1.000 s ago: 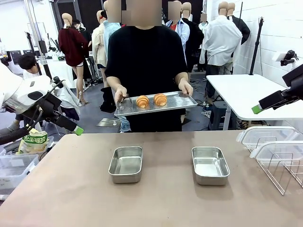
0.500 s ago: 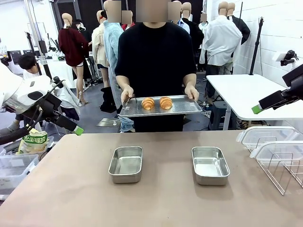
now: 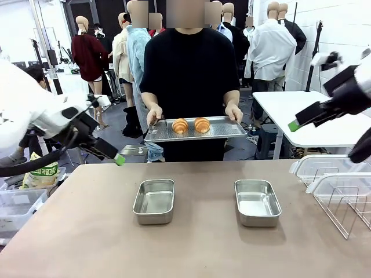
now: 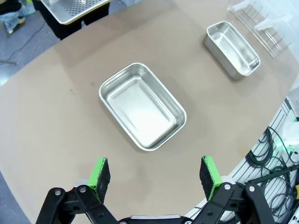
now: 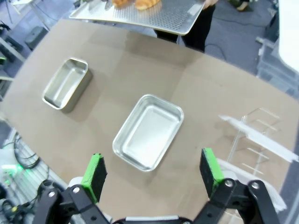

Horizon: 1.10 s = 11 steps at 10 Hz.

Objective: Place the bread in airtight containers.
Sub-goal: Lift both Airtight Container.

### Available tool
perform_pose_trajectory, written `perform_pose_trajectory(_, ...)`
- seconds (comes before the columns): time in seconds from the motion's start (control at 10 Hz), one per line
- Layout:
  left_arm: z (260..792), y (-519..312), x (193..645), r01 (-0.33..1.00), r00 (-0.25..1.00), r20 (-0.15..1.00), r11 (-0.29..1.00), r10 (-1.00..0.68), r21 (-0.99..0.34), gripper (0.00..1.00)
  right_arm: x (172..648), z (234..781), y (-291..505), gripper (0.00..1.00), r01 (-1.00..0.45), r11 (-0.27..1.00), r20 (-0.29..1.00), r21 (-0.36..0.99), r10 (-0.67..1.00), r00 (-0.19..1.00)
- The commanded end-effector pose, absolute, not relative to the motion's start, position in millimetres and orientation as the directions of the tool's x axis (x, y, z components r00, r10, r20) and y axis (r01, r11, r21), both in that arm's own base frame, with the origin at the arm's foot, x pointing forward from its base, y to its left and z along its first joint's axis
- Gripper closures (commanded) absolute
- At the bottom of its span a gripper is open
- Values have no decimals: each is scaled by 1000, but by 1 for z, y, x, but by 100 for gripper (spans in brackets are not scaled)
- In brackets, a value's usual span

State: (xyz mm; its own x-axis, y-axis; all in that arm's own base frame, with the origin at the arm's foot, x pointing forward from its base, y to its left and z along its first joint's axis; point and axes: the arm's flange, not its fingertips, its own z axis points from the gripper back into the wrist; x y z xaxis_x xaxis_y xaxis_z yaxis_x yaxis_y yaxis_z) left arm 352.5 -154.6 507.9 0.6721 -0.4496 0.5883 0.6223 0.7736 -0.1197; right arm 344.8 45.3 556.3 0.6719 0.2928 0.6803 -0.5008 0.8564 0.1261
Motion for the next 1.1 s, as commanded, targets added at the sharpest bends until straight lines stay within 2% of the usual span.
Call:
perform_pose_trajectory(0.0, 501, -170, 364, 545, 737, 562, 823, -377, -163, 0, 375, 538, 73, 0, -417, 893, 575, 169, 254, 778)
perform_pose_trajectory(0.2, 483, -182, 374, 456, 828, 457, 865, -325, -210, 0, 399, 513, 110, 0, -375, 913, 451, 162, 269, 851)
perform_pose_trajectory(0.4, 466, -190, 386, 367, 896, 332, 912, -294, -184, 0, 413, 489, 129, 0, -314, 940, 365, 133, 248, 897)
perform_pose_trajectory(0.7, 435, -208, 415, 295, 941, 222, 939, -254, -177, 0, 422, 455, 138, 0, -222, 973, 271, 60, 198, 942)
perform_pose_trajectory(1.0, 401, -221, 432, 202, 976, 112, 970, -188, -133, 0, 428, 410, 131, 0, -165, 980, 181, 109, 143, 973)
